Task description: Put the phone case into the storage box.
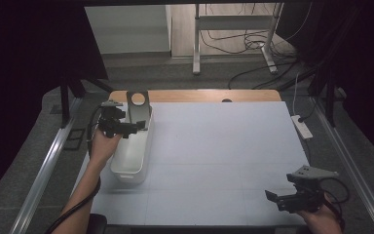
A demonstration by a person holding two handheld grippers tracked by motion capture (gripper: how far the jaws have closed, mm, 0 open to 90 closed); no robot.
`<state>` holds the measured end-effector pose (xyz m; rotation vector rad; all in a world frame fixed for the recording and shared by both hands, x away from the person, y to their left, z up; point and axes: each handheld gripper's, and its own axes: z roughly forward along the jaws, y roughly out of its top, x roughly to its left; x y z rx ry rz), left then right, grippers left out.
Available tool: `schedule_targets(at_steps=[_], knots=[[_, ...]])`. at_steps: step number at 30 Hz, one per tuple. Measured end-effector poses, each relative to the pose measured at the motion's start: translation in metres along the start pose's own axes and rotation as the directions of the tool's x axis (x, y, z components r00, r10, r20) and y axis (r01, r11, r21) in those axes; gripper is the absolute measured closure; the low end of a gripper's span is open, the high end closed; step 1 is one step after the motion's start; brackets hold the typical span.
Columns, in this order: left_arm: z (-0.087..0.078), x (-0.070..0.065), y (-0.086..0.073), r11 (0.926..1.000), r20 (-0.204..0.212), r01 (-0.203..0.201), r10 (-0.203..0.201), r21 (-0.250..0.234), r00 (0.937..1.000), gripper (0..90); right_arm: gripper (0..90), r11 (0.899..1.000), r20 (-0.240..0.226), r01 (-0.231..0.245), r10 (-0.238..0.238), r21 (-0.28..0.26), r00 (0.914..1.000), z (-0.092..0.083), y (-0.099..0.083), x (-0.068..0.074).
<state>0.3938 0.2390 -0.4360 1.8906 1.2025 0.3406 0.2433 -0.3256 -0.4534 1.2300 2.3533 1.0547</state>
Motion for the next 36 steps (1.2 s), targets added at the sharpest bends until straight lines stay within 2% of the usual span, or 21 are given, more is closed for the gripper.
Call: schedule_targets(at_steps=[16,36], knots=[[-0.005,-0.017,-0.006,0.9988,0.021,-0.050,0.050,-0.001,0.9985,0.8,0.0,1.000,-0.001,-0.015,0.015,0.003,0.9999,0.000,0.000,-0.001],[-0.010,-0.036,-0.017,0.9965,0.054,-0.083,0.084,-0.012,0.9950,0.7,0.0,1.000,-0.001,-0.015,0.015,0.005,0.9999,0.000,0.000,-0.001]])
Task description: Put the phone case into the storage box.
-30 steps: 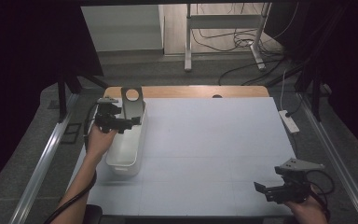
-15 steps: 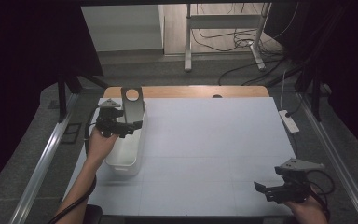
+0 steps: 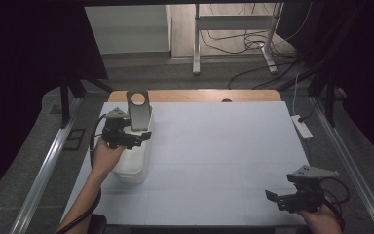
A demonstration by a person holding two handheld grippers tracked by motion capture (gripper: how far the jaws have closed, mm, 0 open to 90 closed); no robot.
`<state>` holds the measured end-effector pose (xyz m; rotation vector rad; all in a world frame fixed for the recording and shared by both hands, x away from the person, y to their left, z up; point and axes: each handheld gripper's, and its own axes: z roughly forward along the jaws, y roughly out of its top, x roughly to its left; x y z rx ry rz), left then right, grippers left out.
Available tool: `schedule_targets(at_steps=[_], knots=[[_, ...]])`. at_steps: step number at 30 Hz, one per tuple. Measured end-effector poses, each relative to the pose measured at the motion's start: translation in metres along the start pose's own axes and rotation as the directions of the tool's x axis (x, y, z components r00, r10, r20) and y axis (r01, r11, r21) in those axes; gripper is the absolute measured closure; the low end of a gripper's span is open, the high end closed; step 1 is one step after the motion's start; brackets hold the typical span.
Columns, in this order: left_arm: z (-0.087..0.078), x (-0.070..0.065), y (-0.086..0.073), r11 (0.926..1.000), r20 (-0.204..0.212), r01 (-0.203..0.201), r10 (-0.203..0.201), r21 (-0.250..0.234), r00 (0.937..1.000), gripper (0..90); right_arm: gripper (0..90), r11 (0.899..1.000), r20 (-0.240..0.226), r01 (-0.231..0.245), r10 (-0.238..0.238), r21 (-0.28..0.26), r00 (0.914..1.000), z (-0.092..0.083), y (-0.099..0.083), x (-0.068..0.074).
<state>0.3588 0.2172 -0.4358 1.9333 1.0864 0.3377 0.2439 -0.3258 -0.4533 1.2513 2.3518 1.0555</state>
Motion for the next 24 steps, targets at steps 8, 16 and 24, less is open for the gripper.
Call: schedule_targets(at_steps=[8,16,24], knots=[[-0.002,-0.006,-0.005,1.0000,0.007,-0.009,0.009,-0.003,0.9999,0.7,0.0,1.000,-0.002,0.000,0.000,-0.003,1.0000,0.000,0.000,0.000],[-0.008,-0.011,-0.013,1.0000,0.016,-0.007,0.007,0.000,0.9998,0.7,0.0,1.000,-0.005,0.001,-0.001,-0.008,1.0000,-0.001,0.000,0.000],[-0.012,-0.018,-0.021,1.0000,0.034,-0.005,0.004,0.008,0.9994,0.8,0.0,1.000,-0.006,0.003,-0.003,-0.008,1.0000,-0.001,0.000,0.000]])
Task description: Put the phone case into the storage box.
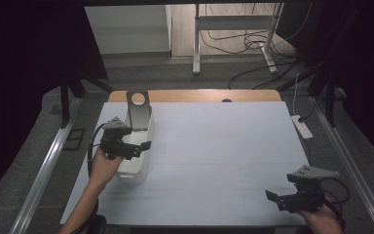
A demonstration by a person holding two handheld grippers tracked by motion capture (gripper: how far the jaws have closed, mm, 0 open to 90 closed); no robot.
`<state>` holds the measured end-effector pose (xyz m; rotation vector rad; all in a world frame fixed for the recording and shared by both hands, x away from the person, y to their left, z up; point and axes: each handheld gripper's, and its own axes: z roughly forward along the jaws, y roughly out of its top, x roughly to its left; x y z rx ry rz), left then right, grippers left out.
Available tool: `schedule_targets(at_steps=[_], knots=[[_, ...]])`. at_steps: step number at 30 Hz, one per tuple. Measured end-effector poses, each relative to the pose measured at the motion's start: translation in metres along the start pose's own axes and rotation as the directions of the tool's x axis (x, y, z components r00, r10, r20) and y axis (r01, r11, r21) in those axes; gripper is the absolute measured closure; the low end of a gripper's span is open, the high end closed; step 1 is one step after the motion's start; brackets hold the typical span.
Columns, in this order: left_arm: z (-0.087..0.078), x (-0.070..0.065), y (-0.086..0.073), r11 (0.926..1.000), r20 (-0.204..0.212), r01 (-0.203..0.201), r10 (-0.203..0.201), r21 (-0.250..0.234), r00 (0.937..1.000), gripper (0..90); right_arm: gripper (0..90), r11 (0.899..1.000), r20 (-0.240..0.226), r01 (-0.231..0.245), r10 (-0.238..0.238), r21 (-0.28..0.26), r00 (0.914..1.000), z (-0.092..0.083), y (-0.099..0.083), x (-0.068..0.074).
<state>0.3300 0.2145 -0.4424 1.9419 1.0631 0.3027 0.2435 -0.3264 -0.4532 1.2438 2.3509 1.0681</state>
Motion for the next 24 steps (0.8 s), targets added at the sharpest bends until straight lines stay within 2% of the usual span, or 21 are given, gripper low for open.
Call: schedule_targets(at_steps=[9,24], knots=[[-0.002,-0.017,-0.003,0.9990,0.000,-0.042,0.042,0.016,0.9991,0.7,0.0,1.000,-0.003,0.000,0.000,-0.001,1.0000,0.000,0.000,0.000],[-0.012,-0.026,-0.015,0.9993,0.021,-0.036,0.035,0.008,0.9992,0.6,0.0,1.000,-0.005,0.000,0.000,-0.004,1.0000,0.000,0.000,0.000]])
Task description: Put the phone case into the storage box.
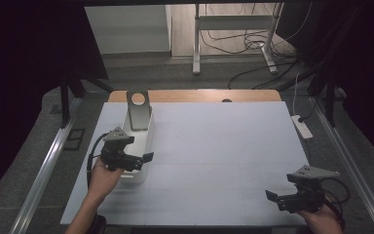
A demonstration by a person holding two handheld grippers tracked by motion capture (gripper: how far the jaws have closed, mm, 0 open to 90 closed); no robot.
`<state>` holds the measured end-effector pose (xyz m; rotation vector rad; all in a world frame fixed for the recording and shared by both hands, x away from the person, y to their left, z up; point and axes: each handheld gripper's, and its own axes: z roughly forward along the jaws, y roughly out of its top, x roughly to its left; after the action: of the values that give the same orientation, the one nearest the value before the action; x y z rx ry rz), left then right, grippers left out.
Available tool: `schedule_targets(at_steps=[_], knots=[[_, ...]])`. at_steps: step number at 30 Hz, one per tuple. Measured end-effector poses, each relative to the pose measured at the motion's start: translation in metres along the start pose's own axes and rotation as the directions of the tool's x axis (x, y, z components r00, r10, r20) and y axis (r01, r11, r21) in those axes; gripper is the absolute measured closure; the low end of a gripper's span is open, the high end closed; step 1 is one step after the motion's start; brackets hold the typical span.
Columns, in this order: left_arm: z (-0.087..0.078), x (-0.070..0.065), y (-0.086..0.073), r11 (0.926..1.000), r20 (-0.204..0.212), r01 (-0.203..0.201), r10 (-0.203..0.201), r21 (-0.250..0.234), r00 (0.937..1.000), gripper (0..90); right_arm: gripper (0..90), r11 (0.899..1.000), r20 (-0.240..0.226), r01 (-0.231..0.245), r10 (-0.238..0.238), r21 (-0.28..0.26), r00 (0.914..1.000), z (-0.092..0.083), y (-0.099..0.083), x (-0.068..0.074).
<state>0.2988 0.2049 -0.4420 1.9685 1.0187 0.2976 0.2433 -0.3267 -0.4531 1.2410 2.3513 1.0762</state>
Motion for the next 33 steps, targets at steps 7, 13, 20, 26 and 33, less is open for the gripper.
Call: schedule_targets(at_steps=[7,13,20,26,33], knots=[[-0.005,-0.005,-0.006,1.0000,0.002,0.002,-0.002,-0.005,1.0000,0.6,0.0,1.000,-0.001,0.001,-0.001,-0.002,1.0000,0.000,0.000,0.000],[-0.010,-0.008,-0.011,0.9999,0.002,0.006,-0.006,-0.013,1.0000,0.6,0.0,1.000,-0.002,0.002,-0.002,-0.003,1.0000,0.000,0.000,0.000],[-0.016,-0.010,-0.017,0.9998,-0.001,0.010,-0.010,-0.016,1.0000,0.6,0.0,1.000,0.000,0.002,-0.002,-0.003,1.0000,0.000,0.000,0.000],[-0.021,-0.012,-0.022,0.9996,-0.002,0.016,-0.016,-0.024,0.9999,0.6,0.0,1.000,0.002,0.004,-0.004,-0.001,1.0000,0.000,0.000,0.001],[-0.028,-0.015,-0.029,0.9992,-0.013,0.021,-0.022,-0.034,0.9997,0.7,0.0,1.000,0.004,0.008,-0.008,-0.002,1.0000,0.000,0.000,0.001]])
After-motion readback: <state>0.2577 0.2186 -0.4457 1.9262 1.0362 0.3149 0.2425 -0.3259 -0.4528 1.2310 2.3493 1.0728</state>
